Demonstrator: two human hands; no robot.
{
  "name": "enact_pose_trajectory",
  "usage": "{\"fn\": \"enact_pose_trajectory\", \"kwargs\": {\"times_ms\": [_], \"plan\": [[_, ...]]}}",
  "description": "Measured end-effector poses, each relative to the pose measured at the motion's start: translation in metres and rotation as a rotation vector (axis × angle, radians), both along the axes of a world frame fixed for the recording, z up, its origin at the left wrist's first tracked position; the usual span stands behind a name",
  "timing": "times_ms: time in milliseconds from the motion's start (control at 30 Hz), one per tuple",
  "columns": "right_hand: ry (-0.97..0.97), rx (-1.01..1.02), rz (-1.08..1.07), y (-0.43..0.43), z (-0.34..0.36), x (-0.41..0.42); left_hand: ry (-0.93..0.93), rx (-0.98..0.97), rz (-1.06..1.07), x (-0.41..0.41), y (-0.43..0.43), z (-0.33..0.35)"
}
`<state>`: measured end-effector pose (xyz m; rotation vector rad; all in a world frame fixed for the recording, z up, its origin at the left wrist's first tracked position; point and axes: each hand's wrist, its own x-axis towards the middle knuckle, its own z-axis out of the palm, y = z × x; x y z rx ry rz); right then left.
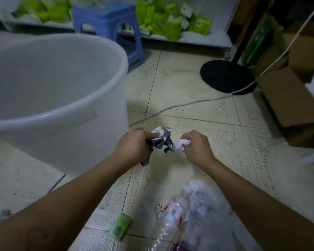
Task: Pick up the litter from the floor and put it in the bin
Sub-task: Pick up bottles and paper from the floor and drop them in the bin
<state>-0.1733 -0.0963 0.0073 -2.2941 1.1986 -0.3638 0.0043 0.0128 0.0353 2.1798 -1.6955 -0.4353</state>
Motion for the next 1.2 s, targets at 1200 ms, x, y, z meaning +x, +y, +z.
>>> {"fn": "enact_pose_trajectory", "kwargs": {"times_ms": [1200], "plan": [[0.233, -0.289, 0.361, 0.046, 0.219, 0.177, -0.147, -0.17, -0.003, 0.16, 0.065, 0.171]]}}
